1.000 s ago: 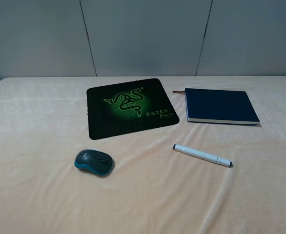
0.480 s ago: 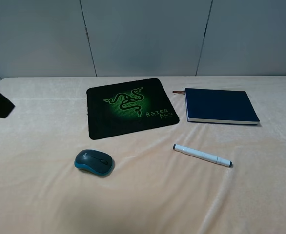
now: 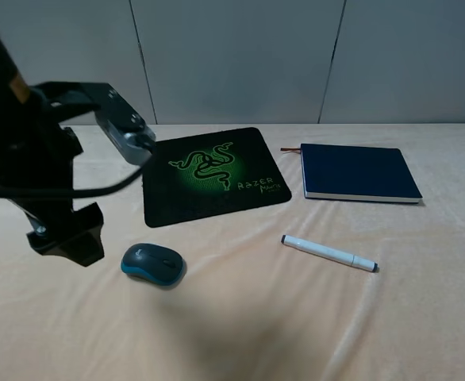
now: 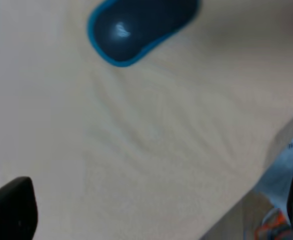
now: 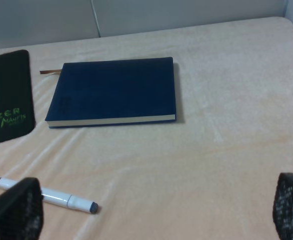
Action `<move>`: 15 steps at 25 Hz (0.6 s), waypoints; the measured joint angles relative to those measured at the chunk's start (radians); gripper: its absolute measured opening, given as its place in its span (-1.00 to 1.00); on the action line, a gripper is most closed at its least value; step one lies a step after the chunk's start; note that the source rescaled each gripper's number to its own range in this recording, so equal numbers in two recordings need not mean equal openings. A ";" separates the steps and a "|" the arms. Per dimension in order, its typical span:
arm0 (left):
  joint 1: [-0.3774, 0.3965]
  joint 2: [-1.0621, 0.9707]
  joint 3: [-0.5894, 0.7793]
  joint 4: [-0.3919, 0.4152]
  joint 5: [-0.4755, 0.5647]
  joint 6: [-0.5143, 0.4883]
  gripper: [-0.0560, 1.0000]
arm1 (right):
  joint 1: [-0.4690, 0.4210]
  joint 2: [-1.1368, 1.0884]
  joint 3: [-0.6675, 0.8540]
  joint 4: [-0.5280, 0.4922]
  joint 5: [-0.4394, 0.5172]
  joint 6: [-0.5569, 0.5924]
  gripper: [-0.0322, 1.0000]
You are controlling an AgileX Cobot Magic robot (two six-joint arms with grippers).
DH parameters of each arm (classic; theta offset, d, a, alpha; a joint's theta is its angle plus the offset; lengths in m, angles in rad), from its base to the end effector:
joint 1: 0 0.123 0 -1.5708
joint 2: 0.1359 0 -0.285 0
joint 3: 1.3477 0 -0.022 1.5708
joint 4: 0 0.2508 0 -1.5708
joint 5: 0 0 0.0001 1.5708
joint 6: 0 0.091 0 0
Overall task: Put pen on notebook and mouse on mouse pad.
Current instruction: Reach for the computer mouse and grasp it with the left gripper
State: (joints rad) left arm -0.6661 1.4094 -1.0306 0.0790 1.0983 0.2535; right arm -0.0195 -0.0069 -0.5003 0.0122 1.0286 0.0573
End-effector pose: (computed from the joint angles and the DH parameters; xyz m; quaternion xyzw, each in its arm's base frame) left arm 0.2049 -0.1529 0.2676 0.4548 0.8852 0.0174 0.0958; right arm -0.0046 0.0010 0.2800 0.0322 0.8422 0.0163 0.5380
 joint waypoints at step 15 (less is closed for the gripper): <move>-0.049 0.372 -0.007 0.010 -0.137 0.230 1.00 | 0.000 0.000 0.000 0.000 0.000 0.000 1.00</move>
State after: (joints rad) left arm -0.7154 1.7810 -1.0378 0.0888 0.9609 0.4840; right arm -0.0195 -0.0069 -0.5003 0.0122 1.0286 0.0573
